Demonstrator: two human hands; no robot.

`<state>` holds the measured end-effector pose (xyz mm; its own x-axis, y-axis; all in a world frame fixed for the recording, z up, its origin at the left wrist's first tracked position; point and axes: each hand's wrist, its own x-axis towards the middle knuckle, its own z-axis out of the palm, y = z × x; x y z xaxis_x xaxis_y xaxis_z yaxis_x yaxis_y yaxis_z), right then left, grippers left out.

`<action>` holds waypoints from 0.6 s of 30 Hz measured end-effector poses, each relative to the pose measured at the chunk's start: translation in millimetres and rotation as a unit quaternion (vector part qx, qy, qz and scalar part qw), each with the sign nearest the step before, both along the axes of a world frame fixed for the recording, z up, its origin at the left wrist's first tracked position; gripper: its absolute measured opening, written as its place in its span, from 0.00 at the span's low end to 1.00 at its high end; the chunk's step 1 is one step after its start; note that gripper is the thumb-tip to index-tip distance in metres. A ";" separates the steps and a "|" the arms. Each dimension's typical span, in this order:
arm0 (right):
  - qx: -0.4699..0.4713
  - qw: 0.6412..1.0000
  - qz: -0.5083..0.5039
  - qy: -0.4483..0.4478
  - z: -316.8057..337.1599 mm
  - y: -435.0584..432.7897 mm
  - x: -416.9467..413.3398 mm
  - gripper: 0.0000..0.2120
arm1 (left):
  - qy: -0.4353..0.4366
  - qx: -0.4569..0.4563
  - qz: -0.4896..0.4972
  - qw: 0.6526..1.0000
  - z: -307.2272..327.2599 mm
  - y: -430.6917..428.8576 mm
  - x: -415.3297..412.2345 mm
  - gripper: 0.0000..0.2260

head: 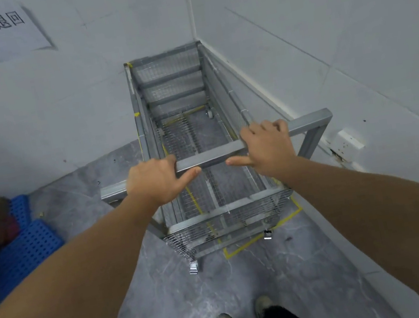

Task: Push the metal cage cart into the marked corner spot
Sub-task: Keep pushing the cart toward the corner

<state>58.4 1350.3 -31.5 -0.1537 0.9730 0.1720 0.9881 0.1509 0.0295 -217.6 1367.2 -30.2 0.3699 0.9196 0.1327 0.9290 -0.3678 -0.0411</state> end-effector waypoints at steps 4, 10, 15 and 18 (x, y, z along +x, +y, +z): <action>0.010 1.000 0.001 0.004 0.1 1.7 -3.8 0.39 | 0.008 -0.004 0.002 1.000 2.7 -1.9 0.7 0.35; 0.031 0.999 0.008 0.002 -4.7 3.9 -2.9 0.40 | 0.009 -0.009 -0.006 1.000 2.8 0.1 -1.5 0.32; 0.050 0.999 0.020 -0.002 -6.6 3.7 -0.9 0.38 | -0.013 -0.022 -0.010 1.000 2.1 2.5 -2.0 0.31; 0.064 0.998 0.023 0.002 -6.6 3.6 -0.9 0.38 | -0.008 -0.025 -0.006 1.000 5.0 1.0 -0.5 0.31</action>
<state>57.5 1353.9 -38.1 -0.1972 0.9350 0.2949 0.9803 0.1916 0.0481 -218.1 1368.2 -25.2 0.3795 0.9206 0.0922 0.9248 -0.3804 -0.0078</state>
